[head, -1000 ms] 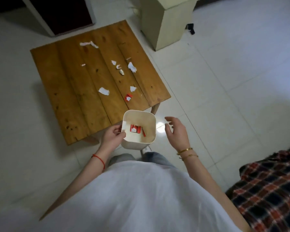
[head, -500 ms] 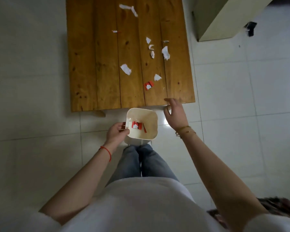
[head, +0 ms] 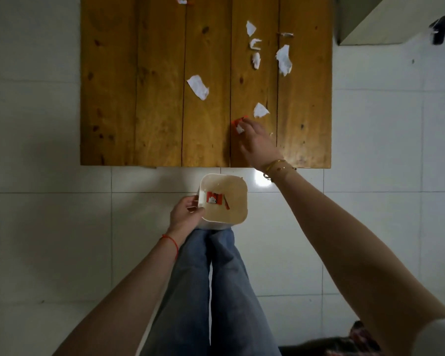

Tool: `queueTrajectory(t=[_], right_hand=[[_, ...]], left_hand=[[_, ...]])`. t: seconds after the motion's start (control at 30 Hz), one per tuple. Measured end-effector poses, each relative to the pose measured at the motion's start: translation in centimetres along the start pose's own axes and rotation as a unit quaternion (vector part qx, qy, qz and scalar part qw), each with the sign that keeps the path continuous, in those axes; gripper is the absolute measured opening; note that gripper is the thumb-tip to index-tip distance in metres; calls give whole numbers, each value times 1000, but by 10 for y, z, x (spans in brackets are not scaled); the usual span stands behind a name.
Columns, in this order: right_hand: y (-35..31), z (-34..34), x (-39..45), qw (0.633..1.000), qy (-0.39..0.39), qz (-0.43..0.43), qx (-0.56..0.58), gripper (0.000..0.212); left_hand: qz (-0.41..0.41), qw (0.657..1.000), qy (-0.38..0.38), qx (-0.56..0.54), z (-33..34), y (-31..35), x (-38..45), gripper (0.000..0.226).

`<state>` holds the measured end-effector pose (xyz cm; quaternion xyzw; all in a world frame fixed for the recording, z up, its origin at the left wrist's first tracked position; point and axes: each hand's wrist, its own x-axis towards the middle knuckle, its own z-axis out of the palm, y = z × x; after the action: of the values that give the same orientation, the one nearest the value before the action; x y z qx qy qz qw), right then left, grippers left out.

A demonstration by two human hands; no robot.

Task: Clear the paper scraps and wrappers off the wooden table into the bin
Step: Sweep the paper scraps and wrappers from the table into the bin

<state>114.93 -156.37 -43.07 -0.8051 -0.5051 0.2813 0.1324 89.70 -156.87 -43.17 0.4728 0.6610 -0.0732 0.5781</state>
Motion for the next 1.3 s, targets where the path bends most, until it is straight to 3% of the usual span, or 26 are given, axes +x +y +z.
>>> queueTrajectory(t=[0.23,0.33,0.5,0.57,0.7,0.83,1.03,1.23,1.3], right_hand=[[15,30,11,998,-35,-23,-45,56],[10,36,-11,995,-34,-85,-51,47],[2,46,-61,971,-97,-219,-16,40],[7,41,-60,981,-61,-186,10,45],[32,14,-22,998,45,-29,-11,60],[54,-2,13,998,23,45,-37,62],[38,26,-10,998,-40,0,-55,60],[18,60,-84,974,-108,-197,-5,51],[20,57,-87,985,-68,-155,31,54]], left_hand=[[-8,1000,12,-5,11,2,33,40],[-8,1000,17,-13,13,4,38,39],[-7,999,19,-25,19,6,41,38],[-7,1000,14,-27,22,7,43,38],[-4,1000,3,-22,26,8,42,39],[1,1000,-1,-19,32,7,41,39],[2,1000,-9,-18,36,6,40,39],[3,999,-7,-34,34,4,37,39],[2,999,-5,-32,33,3,37,38]])
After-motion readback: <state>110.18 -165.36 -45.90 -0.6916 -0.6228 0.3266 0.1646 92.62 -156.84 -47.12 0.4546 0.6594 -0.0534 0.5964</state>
